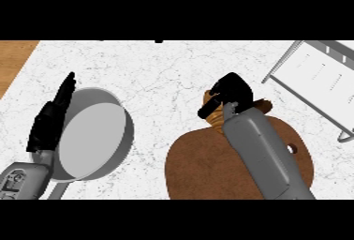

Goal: Pick the croissant from the cutting board and place it in the tiered basket

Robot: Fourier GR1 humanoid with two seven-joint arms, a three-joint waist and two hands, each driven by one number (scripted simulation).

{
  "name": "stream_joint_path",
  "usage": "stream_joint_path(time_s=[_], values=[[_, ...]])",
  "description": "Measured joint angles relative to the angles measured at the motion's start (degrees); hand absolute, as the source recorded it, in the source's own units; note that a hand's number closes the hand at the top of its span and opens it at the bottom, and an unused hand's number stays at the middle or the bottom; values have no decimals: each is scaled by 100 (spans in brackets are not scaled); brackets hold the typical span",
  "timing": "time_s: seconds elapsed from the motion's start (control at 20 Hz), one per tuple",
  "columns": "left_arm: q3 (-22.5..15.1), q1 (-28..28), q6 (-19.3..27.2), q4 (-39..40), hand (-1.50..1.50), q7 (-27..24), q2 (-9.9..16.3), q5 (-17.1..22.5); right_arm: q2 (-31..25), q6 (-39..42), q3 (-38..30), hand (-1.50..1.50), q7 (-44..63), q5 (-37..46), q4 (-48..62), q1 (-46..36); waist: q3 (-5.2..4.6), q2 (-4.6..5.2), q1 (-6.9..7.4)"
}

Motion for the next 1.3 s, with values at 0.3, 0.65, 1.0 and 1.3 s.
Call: stream_joint_path(time_s=[0.3, 0.65, 1.0, 1.3], values=[[-78, -149, -9, 21, 0, 45, -65, -67, -185, -948, -597, 150, -122, 955, 872, -1240, 3, 55, 152], [-64, -151, -17, 59, 0, 53, -72, -97, -578, -1771, -813, 150, -116, 2417, 1668, -2406, -3, 29, 145], [59, -99, -46, 135, 0, 39, -55, -43, -837, -1831, -1013, 150, 139, 3494, 2573, -3491, 3, -21, 8], [121, -47, -51, 143, 0, -27, -64, -75, -1182, -1736, -1501, 150, -17, 3549, 3318, -4167, 17, -33, -55]])
